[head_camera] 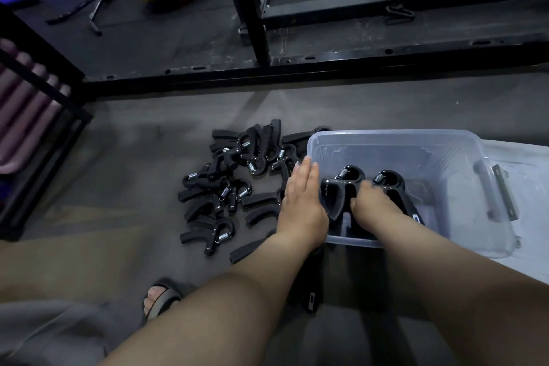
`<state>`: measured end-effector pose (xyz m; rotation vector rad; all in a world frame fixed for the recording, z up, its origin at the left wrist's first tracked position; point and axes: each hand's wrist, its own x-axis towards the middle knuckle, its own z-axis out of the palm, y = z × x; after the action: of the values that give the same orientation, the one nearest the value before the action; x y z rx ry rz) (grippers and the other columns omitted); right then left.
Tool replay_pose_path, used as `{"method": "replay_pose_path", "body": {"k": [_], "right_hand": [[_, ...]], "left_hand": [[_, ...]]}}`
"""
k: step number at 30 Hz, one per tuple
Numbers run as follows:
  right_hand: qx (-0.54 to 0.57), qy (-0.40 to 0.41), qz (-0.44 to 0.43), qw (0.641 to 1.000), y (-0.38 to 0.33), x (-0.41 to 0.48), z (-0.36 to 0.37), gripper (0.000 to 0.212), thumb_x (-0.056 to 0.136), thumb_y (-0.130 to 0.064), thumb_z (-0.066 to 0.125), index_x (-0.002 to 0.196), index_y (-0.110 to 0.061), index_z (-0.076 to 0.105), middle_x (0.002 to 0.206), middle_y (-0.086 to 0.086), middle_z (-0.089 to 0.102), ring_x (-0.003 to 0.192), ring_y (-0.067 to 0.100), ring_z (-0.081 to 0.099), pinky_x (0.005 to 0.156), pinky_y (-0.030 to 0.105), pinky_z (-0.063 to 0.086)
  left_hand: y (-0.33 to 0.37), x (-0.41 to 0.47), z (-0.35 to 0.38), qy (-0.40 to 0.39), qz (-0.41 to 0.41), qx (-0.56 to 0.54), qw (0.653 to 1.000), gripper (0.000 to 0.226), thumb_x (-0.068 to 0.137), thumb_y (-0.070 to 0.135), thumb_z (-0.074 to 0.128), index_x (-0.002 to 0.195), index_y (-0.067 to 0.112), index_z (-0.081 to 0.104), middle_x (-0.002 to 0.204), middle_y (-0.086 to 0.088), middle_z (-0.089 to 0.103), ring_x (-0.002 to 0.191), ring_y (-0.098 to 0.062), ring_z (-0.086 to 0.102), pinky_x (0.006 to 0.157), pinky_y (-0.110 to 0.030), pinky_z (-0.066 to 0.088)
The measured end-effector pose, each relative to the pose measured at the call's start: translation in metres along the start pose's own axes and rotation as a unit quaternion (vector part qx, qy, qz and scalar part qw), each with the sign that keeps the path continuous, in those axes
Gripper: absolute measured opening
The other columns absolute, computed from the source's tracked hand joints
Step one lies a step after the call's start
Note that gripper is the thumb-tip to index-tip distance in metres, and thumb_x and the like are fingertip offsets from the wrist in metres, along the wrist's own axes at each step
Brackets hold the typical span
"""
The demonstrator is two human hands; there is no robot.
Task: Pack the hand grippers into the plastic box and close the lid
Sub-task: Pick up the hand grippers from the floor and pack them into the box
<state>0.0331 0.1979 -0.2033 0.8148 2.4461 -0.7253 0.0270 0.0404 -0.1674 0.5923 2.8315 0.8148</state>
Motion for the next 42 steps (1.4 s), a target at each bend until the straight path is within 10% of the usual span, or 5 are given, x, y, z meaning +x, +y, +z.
{"method": "replay_pose_path", "body": {"k": [7, 12, 19, 35, 42], "right_hand": [[-0.01, 0.069, 0.029, 0.997, -0.014, -0.008, -0.013, 0.053, 0.096, -0.033, 0.051, 0.132, 0.003, 0.038, 0.137, 0.027, 0.041, 0.126, 0.043, 0.042, 0.101, 0.045, 0.038], [0.212, 0.115, -0.104, 0.965, -0.076, -0.022, -0.019, 0.049, 0.098, -0.036, 0.043, 0.136, -0.005, 0.042, 0.137, 0.02, 0.048, 0.124, 0.036, 0.048, 0.103, 0.042, 0.038], [0.195, 0.084, -0.172, 0.962, -0.115, -0.046, 0.021, 0.078, 0.1, -0.02, 0.042, 0.154, -0.014, -0.014, 0.16, 0.013, 0.005, 0.144, 0.038, 0.019, 0.115, 0.044, 0.022], [0.241, 0.104, -0.187, 0.946, -0.106, -0.042, 0.031, 0.074, 0.101, -0.026, 0.038, 0.153, -0.03, -0.015, 0.162, -0.001, 0.002, 0.149, 0.016, 0.007, 0.112, 0.029, 0.016], [0.237, 0.101, -0.182, 0.949, -0.107, -0.045, 0.029, 0.075, 0.101, -0.026, 0.039, 0.153, -0.03, -0.015, 0.162, -0.002, 0.002, 0.148, 0.016, 0.008, 0.114, 0.033, 0.018]], "left_hand": [[-0.007, 0.004, -0.009, -0.037, 0.01, -0.058, 0.998, 0.066, 0.094, 0.008, 0.038, 0.155, 0.017, 0.014, 0.163, 0.008, -0.001, 0.148, -0.006, -0.008, 0.122, -0.029, -0.001], [-0.039, -0.008, -0.024, -0.038, 0.038, -0.067, 0.996, 0.058, 0.099, 0.026, 0.035, 0.155, 0.019, 0.018, 0.163, 0.007, 0.009, 0.149, -0.005, 0.0, 0.121, -0.026, 0.002], [-0.134, -0.009, -0.051, 0.013, -0.24, 0.019, 0.971, 0.051, 0.093, 0.015, 0.04, 0.144, 0.011, 0.038, 0.147, -0.008, 0.039, 0.138, -0.024, 0.032, 0.115, -0.035, 0.023], [-0.197, 0.115, -0.074, -0.054, -0.44, 0.073, 0.894, 0.038, 0.097, 0.037, 0.042, 0.132, 0.024, 0.045, 0.142, -0.013, 0.042, 0.132, -0.034, 0.036, 0.107, -0.045, 0.028], [-0.2, 0.109, -0.077, 0.06, -0.435, 0.124, 0.89, 0.031, 0.096, 0.028, 0.036, 0.119, 0.017, 0.055, 0.128, -0.013, 0.053, 0.122, -0.033, 0.047, 0.104, -0.044, 0.027]]}}
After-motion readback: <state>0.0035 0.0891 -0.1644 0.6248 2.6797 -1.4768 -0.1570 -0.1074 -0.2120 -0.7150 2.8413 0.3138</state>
